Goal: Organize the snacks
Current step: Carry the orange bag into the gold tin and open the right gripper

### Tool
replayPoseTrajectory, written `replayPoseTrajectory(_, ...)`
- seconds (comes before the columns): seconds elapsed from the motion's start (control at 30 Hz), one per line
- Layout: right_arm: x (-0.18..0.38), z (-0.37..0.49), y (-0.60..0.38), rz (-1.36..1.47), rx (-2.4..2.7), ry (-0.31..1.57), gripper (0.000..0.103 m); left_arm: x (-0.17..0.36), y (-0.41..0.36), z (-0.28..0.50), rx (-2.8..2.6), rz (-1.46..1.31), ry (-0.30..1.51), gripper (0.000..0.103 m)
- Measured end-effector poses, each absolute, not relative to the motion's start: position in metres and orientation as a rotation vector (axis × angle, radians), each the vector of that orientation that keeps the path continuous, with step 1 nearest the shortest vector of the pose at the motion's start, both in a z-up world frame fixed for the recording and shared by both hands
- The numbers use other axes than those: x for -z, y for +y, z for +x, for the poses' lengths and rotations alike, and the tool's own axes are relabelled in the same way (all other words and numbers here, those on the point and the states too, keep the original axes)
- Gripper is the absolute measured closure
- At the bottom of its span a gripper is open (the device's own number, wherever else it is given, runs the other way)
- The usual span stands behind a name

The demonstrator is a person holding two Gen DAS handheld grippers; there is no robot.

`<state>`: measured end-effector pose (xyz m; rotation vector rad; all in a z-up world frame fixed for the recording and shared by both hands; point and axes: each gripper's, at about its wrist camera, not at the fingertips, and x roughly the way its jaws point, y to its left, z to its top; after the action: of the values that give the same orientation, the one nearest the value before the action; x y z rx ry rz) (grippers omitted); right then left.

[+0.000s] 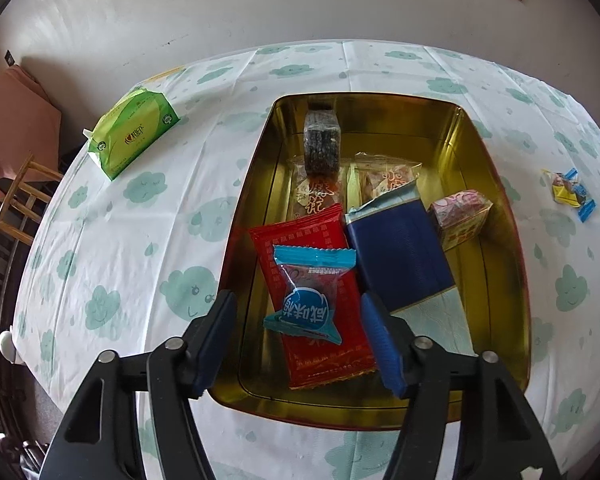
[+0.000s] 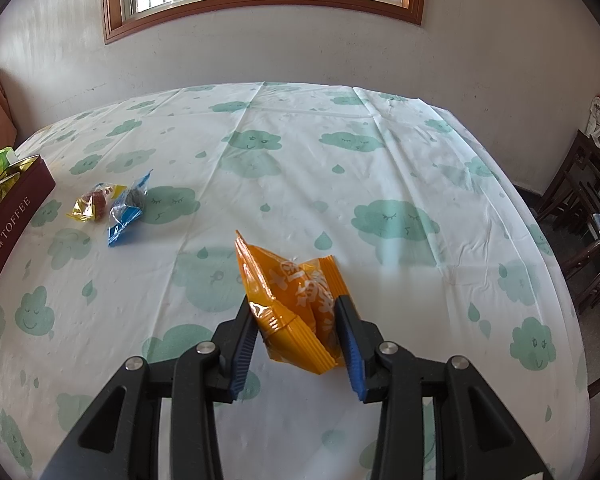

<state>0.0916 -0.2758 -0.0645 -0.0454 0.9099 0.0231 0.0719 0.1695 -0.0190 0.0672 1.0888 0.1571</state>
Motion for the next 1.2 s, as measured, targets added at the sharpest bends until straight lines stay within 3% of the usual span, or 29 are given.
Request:
replayPoseTrajectory(0.7, 0.064, 0.092, -0.276, -0.041, -0.024, 0.91, 0.063, -0.018, 0.166, 0.051, -0.135, 0.029, 0.985, 0.023)
replayPoseTrajectory(1.2, 0.045, 0.088, -0.268, 0.014, 0.013, 0.9, 0.07, -0.026, 0.196, 0.034, -0.279, -0.037, 0.92, 0.021)
